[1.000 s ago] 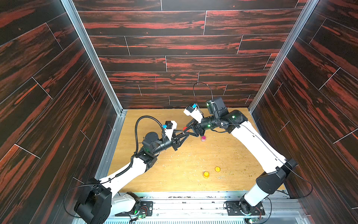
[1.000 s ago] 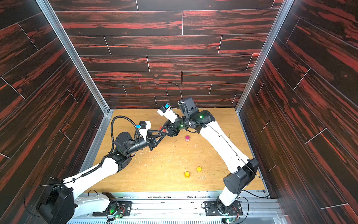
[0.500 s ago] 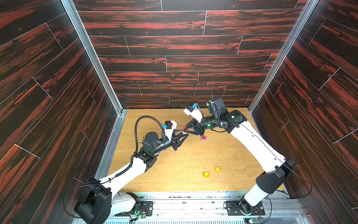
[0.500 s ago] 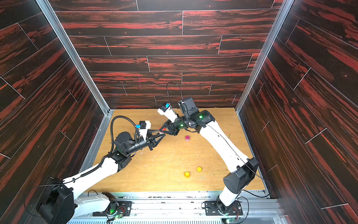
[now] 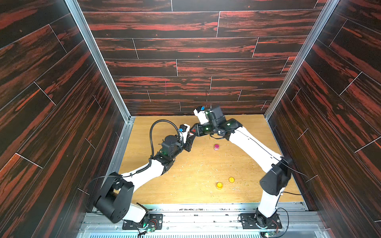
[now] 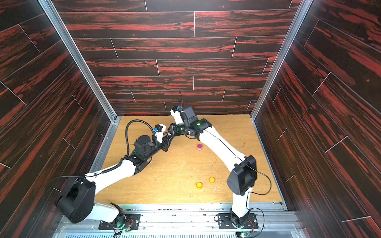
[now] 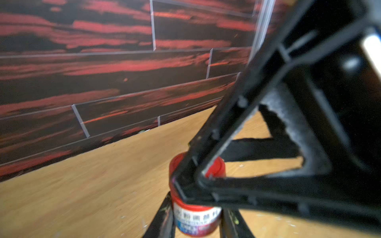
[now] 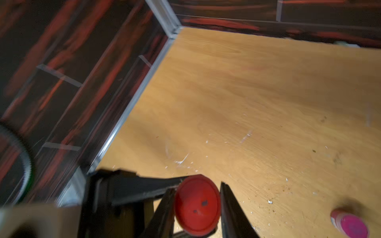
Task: Close the paint jar lid
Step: Screw the lid onto the paint jar.
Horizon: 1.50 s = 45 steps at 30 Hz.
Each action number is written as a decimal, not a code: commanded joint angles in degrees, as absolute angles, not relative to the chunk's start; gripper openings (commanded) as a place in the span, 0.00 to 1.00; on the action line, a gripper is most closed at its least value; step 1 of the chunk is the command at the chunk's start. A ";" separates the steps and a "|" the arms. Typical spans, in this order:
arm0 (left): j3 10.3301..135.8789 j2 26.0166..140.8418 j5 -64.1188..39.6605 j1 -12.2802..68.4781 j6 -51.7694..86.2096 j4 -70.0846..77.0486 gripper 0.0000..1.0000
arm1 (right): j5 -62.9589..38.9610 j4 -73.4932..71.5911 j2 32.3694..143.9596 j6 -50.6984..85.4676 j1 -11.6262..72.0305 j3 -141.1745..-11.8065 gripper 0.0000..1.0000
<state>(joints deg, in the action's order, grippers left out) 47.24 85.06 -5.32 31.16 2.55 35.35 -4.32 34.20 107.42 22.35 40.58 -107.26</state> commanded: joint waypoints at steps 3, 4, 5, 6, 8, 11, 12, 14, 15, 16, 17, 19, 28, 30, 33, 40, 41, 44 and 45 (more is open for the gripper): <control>49.39 82.83 -1.24 33.60 0.79 45.16 0.14 | -4.19 34.99 104.51 31.44 45.29 -108.68 0.41; 47.99 81.79 -1.31 33.51 1.37 45.95 0.14 | -4.50 35.83 103.30 30.40 44.79 -108.63 0.46; 47.07 80.78 -2.31 33.26 1.63 45.99 0.14 | -5.16 36.68 102.17 29.52 44.09 -108.63 0.50; 46.27 79.55 -4.09 32.80 2.23 45.32 0.14 | -6.08 37.64 100.87 28.51 42.98 -108.51 0.53; 45.01 77.31 -7.59 32.05 3.52 43.33 0.14 | -10.27 38.73 98.38 26.49 39.99 -107.60 0.59; 43.09 74.30 -11.98 31.19 5.05 40.87 0.13 | -16.39 40.70 95.26 23.08 35.43 -106.84 0.62; 42.32 73.60 -13.63 30.91 5.71 40.91 0.13 | -18.67 41.01 94.37 21.80 34.15 -106.71 0.63; 41.35 72.66 -15.70 30.61 6.79 40.88 0.13 | -23.76 42.56 93.57 19.36 32.03 -107.53 0.64; 41.01 72.21 -16.88 30.46 7.17 40.54 0.13 | -25.65 43.47 93.27 17.29 31.45 -108.11 0.64; 40.67 71.70 -17.85 30.33 7.49 40.52 0.13 | -27.76 44.53 93.17 14.71 31.06 -108.57 0.64; 40.44 71.34 -18.88 30.19 8.05 40.68 0.13 | -29.66 45.54 93.09 11.69 30.84 -109.00 0.64; 40.34 70.64 -22.26 29.97 9.67 41.22 0.13 | -33.86 48.51 93.45 3.87 30.80 -110.03 0.64; 41.57 69.52 -30.15 29.88 14.41 41.66 0.13 | -40.33 50.01 93.39 -10.38 30.80 -107.23 0.63; 41.57 69.68 -30.60 29.88 14.50 41.70 0.13 | -39.77 49.68 94.10 -10.53 30.93 -107.25 0.63; 41.70 70.18 -31.28 29.88 15.19 42.27 0.13 | -39.84 49.19 95.10 -10.48 31.13 -107.14 0.63; 42.10 70.34 -31.68 29.88 15.23 42.12 0.13 | -38.11 48.00 96.54 -10.55 33.20 -106.35 0.61; 42.18 70.40 -31.73 29.88 15.21 42.01 0.13 | -37.58 47.97 96.90 -10.49 33.47 -106.39 0.60; 42.19 70.28 -31.82 29.88 15.04 41.77 0.13 | -37.34 47.57 97.64 -10.35 34.08 -106.26 0.58; 42.10 70.31 -31.82 29.88 15.03 41.75 0.13 | -37.22 47.46 97.81 -10.24 34.22 -106.33 0.58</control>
